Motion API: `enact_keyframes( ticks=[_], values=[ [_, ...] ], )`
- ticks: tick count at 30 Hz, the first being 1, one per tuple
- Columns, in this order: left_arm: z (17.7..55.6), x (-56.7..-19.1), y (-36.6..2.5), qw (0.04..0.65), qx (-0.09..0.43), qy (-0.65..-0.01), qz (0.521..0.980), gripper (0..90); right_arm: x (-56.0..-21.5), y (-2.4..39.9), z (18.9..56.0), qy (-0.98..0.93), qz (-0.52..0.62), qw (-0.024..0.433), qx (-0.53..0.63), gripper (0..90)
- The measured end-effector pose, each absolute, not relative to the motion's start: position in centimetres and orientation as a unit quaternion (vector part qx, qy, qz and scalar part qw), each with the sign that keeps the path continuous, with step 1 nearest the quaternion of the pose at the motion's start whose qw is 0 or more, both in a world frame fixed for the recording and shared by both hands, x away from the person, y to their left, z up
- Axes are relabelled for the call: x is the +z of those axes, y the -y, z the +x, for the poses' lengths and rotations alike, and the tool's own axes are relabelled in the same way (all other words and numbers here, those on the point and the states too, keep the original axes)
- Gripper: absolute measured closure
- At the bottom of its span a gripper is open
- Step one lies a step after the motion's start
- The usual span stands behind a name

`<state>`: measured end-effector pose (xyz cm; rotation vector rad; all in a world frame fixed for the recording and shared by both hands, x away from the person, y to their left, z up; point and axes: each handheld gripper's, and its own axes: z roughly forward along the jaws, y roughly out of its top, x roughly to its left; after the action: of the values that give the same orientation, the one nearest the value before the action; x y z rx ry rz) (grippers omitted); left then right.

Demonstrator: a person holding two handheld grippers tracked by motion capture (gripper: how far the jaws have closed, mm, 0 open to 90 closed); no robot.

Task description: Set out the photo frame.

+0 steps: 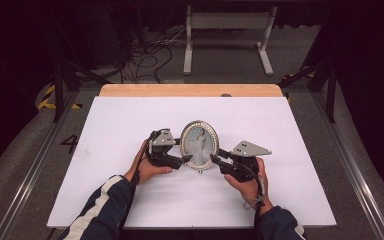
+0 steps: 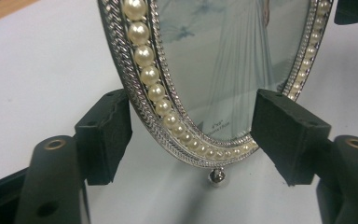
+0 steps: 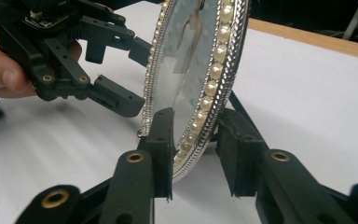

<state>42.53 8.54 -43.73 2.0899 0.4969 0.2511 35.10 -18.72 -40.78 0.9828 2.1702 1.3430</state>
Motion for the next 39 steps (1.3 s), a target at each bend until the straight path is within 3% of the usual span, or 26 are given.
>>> enact_keyframes(
  ticks=[3,10,26,30,34,39],
  values=[
    [42.5,-43.7,-8.5,0.473,0.103,-0.201,0.852,37.5,-40.6,18.9,35.0,-0.776,0.351,0.211,0.48,75.9],
    [42.5,-43.6,-8.8,0.464,0.117,-0.207,0.853,49.9,-40.6,18.9,35.0,-0.775,0.35,0.209,0.483,76.8],
    [41.2,-43.3,-9.2,0.441,0.123,-0.195,0.868,50.0,-40.9,18.8,35.5,-0.769,0.359,0.216,0.483,74.6],
    [41.3,-43.3,-9.3,0.447,0.12,-0.195,0.865,49.1,-41.0,18.8,35.6,-0.768,0.357,0.219,0.484,74.3],
    [41.3,-43.0,-9.5,0.457,0.129,-0.201,0.857,47.5,-40.8,18.9,35.3,-0.766,0.358,0.223,0.486,67.6],
    [41.3,-42.7,-10.0,0.475,0.134,-0.205,0.845,51.8,-40.8,19.1,35.1,-0.766,0.36,0.221,0.485,69.1]
  ],
)
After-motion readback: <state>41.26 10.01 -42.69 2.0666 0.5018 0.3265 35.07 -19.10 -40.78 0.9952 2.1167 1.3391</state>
